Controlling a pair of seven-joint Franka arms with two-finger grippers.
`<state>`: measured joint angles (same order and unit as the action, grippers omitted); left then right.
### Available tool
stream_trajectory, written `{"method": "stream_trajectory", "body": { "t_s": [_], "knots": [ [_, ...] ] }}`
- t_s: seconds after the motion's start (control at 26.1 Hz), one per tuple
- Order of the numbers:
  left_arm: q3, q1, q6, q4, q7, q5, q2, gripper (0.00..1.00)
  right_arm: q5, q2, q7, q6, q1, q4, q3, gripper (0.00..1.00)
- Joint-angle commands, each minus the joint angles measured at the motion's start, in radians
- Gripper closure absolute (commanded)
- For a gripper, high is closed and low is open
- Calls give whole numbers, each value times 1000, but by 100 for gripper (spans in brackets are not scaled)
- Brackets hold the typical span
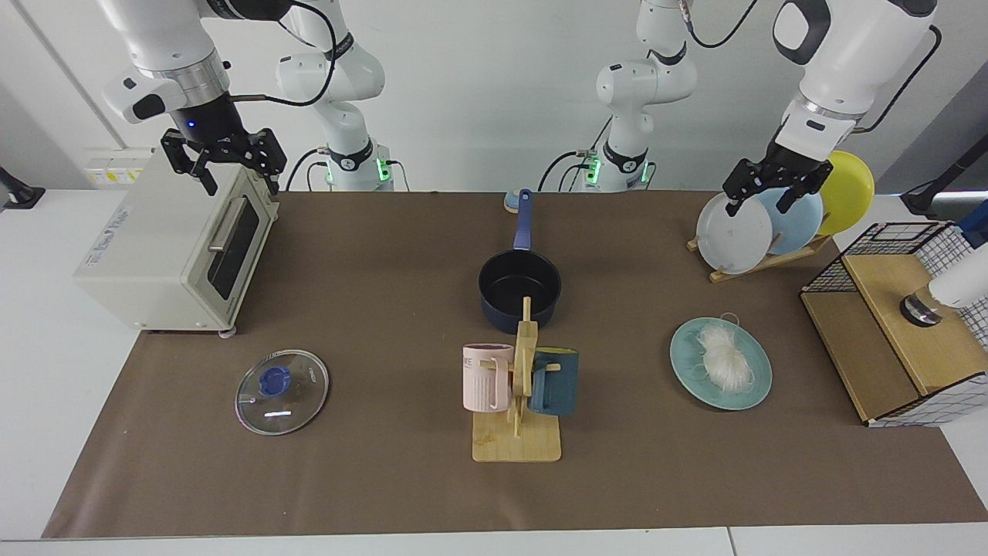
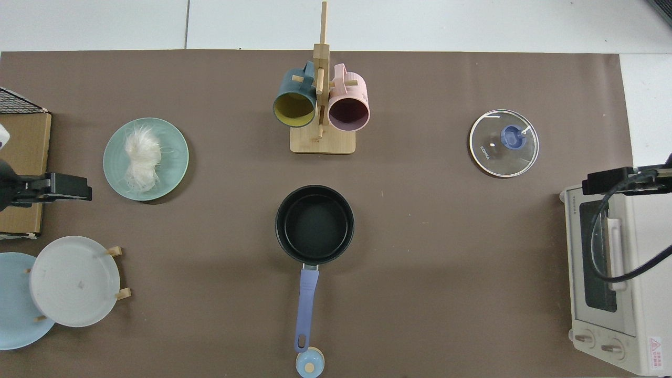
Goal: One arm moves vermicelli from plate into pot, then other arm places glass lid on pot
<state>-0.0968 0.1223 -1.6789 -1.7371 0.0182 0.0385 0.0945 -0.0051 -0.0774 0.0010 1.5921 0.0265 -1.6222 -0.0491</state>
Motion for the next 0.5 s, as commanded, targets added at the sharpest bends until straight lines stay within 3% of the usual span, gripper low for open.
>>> {"method": "stream_trajectory", "body": {
  "t_s": [0.0, 0.46],
  "knots": [
    [9, -10, 19, 5, -6, 12, -2, 0, 25, -2, -26, -3, -5, -1, -1, 0],
    [9, -10, 4, 5, -3, 12, -2, 0, 25, -2, -26, -3, -5, 1, -1, 0]
  ]
}}
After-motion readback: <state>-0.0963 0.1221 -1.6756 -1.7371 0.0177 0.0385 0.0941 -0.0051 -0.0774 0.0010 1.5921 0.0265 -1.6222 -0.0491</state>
